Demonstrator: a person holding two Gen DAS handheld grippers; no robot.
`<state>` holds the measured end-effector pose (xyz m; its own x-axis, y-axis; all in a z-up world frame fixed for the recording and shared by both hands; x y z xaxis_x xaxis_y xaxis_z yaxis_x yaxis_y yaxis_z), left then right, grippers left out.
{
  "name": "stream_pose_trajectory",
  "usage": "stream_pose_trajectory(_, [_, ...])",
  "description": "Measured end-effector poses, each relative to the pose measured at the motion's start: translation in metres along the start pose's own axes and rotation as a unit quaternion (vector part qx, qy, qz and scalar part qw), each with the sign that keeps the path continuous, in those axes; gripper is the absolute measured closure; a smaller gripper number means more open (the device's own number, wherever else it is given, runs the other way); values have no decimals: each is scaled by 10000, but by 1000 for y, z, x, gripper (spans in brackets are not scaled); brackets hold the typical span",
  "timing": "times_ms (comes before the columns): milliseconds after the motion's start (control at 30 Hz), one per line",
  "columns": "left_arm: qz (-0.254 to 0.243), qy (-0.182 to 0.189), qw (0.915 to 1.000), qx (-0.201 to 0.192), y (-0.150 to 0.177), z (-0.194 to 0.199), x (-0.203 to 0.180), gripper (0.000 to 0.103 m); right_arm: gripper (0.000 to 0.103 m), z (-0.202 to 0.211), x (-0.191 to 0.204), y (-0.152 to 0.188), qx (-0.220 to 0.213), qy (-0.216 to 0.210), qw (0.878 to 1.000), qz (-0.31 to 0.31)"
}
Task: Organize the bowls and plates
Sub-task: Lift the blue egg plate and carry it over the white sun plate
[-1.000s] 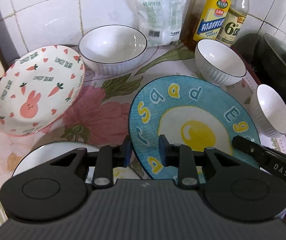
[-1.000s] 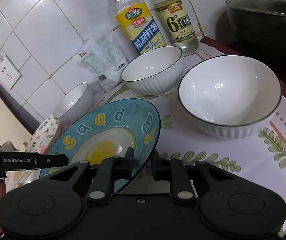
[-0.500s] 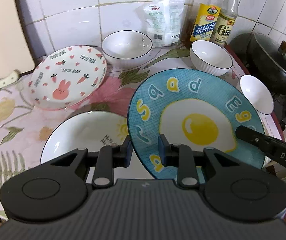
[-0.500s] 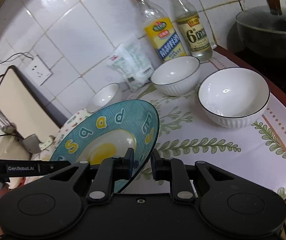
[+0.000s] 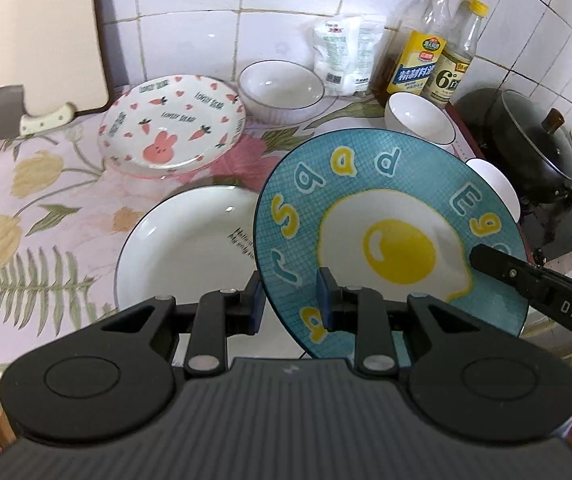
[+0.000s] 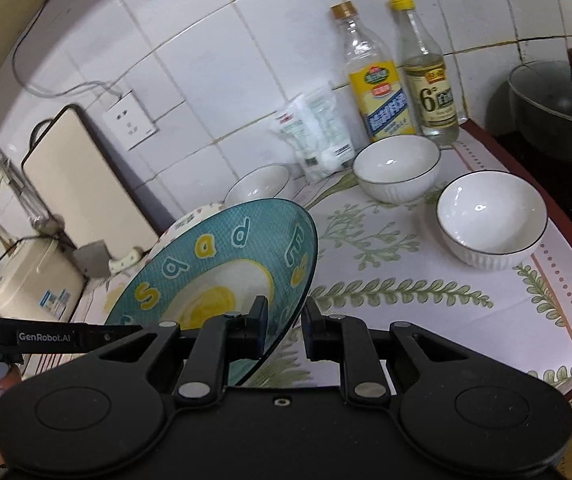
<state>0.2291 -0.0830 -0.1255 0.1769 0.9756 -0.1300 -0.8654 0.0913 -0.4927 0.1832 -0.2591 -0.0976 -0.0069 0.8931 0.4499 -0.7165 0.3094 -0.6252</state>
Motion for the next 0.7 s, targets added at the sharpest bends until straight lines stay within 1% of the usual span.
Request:
stream_pose_trajectory(133, [188, -30, 9998, 89, 15, 4, 14, 78, 81, -1, 10, 11, 168, -109, 9998, 54])
stream_pose_trajectory(367, [490, -89, 9986, 201, 40, 2, 36, 78, 81, -10, 27, 31, 429, -158, 9988, 197])
stream_pose_trajectory(533, [759, -120, 9966, 311, 58, -6, 51, 78, 80, -20, 35, 45, 687, -190, 9970, 299])
stream_pose_trajectory(700, [997, -47, 9937, 511, 71, -19, 64, 78, 80, -35, 37, 54, 920, -242, 9950, 314])
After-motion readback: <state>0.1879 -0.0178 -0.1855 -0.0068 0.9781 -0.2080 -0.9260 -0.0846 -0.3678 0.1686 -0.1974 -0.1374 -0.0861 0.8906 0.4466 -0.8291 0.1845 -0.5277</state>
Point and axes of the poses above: each gripper's, at about its wrist camera, not at the fingertips, and z roughly against the way its jaws point, x to its left, y to its underside, the point moved 9 cm from there along -z, roughly the way its jaws point, and after that the axes turned 5 degrees about -y, right-handed, at the moved point
